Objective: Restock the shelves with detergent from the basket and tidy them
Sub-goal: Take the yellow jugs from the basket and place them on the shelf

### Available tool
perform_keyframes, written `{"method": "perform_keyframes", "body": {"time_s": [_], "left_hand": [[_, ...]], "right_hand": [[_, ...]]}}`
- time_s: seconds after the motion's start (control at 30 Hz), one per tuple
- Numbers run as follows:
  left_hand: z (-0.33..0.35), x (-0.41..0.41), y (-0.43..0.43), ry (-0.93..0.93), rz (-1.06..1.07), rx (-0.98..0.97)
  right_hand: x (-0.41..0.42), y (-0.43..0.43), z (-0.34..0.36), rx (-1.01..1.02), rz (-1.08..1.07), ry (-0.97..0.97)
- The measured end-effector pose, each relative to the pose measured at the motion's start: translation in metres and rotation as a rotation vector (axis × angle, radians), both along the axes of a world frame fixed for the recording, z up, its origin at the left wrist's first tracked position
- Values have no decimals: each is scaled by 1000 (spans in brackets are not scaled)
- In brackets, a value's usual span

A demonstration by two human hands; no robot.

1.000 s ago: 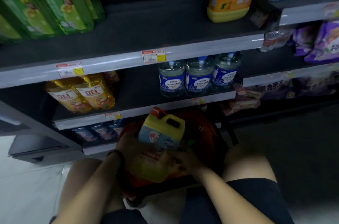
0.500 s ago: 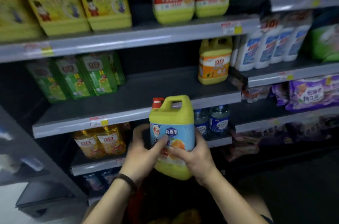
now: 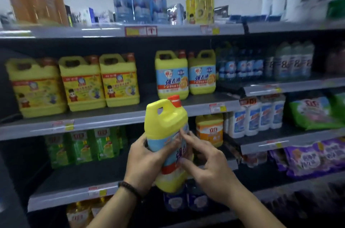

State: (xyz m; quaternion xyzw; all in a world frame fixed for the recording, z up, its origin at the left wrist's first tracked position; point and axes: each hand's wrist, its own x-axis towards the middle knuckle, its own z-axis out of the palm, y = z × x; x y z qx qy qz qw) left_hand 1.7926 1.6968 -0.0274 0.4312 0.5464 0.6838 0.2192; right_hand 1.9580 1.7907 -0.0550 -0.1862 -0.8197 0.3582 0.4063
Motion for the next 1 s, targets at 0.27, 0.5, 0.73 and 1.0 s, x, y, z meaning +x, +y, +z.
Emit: {"method": "perform_keyframes", "body": {"time_s": [0.27, 0.5, 0.73, 1.0], "left_hand": [[53, 4, 48, -190, -84, 33], [111, -7, 135, -174, -161, 64], [157, -9, 231, -237, -235, 77], [146, -21, 296, -139, -241, 126]], "right_hand": [[17, 38, 54, 8, 91, -241], [2, 114, 92, 186, -199, -120], [-13, 203, 142, 203, -413, -47], [-29, 277, 147, 158, -371, -18]]}}
